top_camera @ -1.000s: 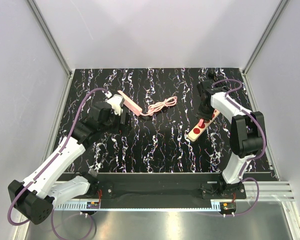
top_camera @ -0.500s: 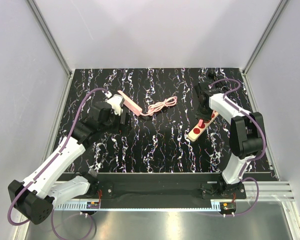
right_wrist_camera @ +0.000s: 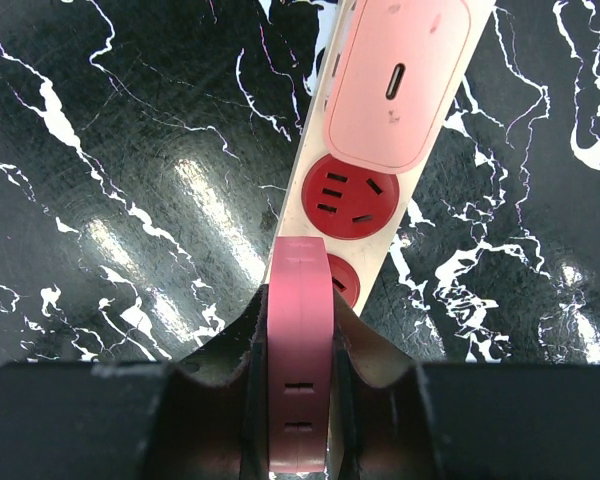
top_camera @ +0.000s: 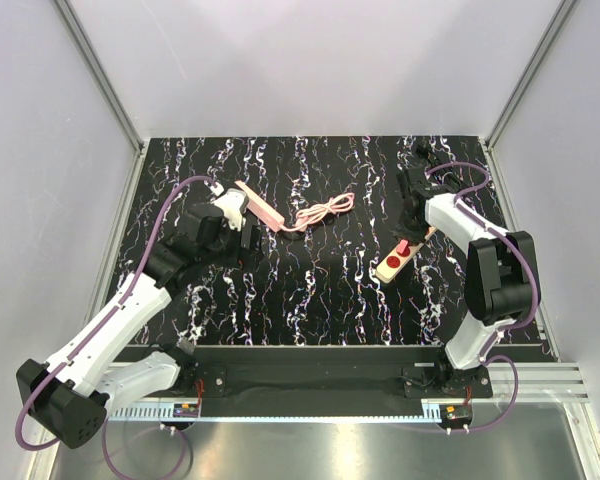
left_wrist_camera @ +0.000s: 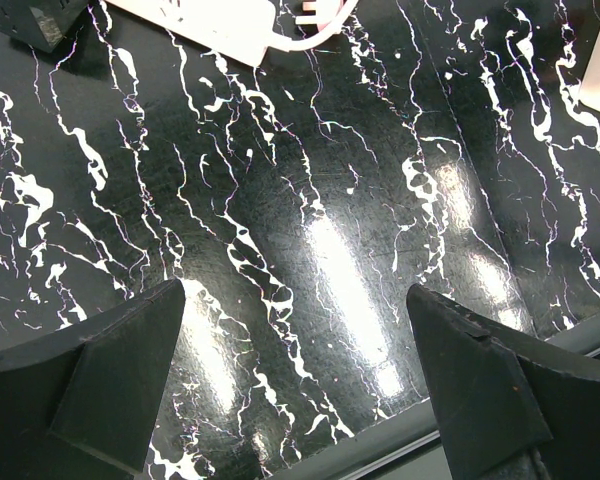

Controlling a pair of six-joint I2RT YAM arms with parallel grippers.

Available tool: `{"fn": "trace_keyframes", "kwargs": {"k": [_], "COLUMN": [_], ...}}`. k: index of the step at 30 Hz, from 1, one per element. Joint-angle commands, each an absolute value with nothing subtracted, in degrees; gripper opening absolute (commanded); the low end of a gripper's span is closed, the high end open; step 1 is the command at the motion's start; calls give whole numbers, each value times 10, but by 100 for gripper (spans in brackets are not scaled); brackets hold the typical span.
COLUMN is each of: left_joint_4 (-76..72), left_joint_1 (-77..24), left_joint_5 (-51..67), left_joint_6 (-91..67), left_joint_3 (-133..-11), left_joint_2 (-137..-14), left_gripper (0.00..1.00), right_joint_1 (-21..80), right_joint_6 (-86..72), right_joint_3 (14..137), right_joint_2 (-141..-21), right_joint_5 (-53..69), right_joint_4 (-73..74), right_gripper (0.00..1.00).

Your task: Insert the plug

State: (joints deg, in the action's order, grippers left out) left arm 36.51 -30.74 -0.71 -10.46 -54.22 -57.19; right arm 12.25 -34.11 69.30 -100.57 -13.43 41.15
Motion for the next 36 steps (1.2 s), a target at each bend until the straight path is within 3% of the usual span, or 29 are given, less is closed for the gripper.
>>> {"fn": "trace_keyframes", "kwargs": {"k": [1,21,36], "left_joint_4": [346,347,347], "left_joint_1": [-309,-309,-309], "left_joint_5": [-21,-4,-11], "left_joint_6": [-97,-99,-99], "left_joint_3": [-543,-547,-546], "left_joint_2": [-573,-579,-561], "left_gripper": [99,99,99], "right_joint_1": [109,108,94], "right_joint_6": [-302,-285,-279], "right_joint_3": [618,599,654], "right_joint_2": [-1087,-1086,-1171], "right_joint_5": [-159,-140,-169], "right_joint_4": [532,593,620], "right_gripper": [0,0,0]}}
